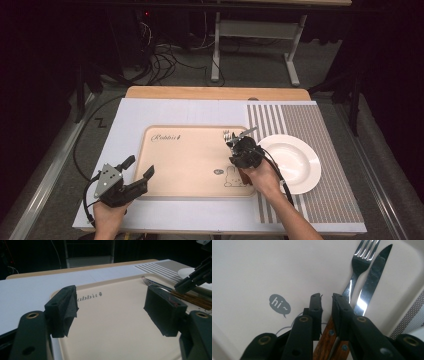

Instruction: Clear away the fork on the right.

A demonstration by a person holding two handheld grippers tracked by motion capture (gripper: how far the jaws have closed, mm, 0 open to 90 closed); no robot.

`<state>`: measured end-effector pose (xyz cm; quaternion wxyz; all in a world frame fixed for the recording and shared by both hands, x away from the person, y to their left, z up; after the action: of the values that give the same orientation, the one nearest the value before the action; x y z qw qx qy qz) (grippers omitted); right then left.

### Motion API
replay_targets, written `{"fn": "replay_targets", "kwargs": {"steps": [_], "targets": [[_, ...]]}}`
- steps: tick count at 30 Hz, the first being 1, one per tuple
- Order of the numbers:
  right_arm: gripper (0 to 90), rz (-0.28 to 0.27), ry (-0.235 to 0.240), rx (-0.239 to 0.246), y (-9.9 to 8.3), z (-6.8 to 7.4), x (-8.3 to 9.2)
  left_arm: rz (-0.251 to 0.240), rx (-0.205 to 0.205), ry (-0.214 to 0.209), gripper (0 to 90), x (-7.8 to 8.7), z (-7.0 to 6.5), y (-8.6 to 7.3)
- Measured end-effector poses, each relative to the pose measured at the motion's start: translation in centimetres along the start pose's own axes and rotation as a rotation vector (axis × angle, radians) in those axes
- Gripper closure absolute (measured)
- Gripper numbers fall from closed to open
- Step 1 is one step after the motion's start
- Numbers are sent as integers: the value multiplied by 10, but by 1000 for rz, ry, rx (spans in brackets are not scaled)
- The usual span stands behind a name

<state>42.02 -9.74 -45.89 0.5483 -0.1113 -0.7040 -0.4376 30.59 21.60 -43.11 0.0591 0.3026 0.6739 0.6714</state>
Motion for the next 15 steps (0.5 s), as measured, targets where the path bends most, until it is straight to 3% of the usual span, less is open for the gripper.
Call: {"fn": "replay_targets", "kwargs": {"steps": [15], "targets": [[604,-102,-5,-29,-11,-11,21,0,1,3,276,1,0,0]]}}
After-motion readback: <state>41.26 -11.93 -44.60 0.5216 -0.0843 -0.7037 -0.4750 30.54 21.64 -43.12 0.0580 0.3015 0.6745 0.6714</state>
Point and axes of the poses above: each handheld gripper's, and its own axes: x roughly backward along the jaws, y roughly out of its top, z roughly to its left, the point moved 6 cm from there along -x, roughly forward along the jaws, and after that the axes turned 3 degrees about -y, right-handed, at the moved point
